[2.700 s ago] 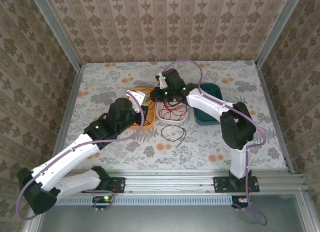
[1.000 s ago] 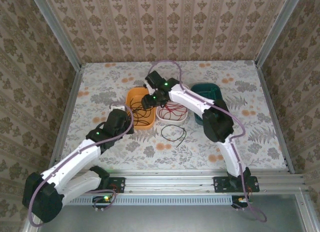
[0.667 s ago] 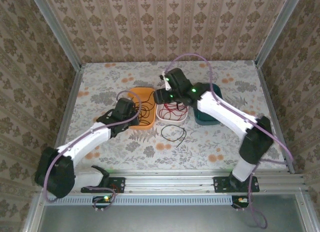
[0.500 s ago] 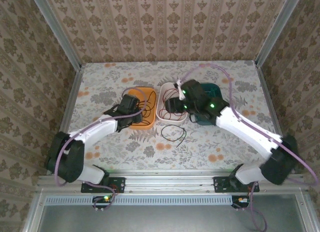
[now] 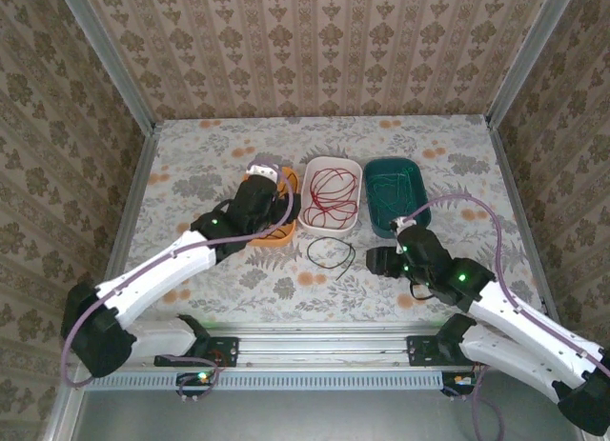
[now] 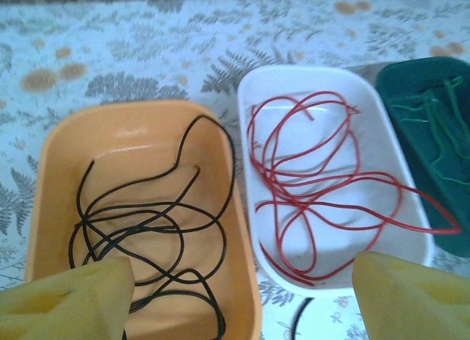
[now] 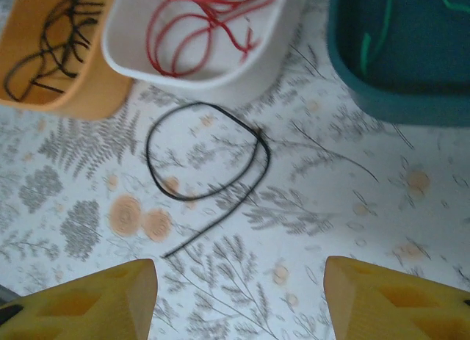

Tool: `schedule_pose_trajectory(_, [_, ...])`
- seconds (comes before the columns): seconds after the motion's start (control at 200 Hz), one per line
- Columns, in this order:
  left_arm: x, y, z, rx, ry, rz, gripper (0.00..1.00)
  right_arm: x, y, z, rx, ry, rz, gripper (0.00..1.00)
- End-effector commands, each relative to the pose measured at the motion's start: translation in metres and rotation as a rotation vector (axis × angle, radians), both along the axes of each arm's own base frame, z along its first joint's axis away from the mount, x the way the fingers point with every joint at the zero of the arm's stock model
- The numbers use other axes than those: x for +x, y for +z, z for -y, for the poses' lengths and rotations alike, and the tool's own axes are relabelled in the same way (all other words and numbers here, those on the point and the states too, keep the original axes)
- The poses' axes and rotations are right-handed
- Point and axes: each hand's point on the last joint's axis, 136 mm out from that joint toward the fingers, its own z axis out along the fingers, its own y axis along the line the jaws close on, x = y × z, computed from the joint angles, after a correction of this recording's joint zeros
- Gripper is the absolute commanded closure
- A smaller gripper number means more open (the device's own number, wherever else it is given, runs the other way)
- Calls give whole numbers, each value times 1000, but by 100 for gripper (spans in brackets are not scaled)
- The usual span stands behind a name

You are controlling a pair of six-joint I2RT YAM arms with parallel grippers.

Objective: Untangle the cables

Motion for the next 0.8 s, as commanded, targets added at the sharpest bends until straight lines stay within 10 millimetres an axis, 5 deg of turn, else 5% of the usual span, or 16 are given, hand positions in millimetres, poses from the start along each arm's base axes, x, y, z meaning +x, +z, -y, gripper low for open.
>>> schedule_pose_trajectory(0.0, [-24,-14,8,86,-70,-4,22,-7,-20,24,-42,-116,-55,37])
schedule_pose_trajectory(0.255, [-106,-89,119,131,-543,-167,22,-1,-34,47,23,-247,-144,37])
schedule_pose_trajectory(0.375, [-119,-120,153,239,-646,-212,22,2,-30,53,44,-249,-154,37])
schedule_pose_trajectory(0.52, [-110,-156,165,385,-645,-258,24,0,-24,57,35,-243,-157,37])
schedule_pose_trajectory(0.795, [-104,-207,151,585,-582,-376,35,-8,-22,64,45,-254,-151,37])
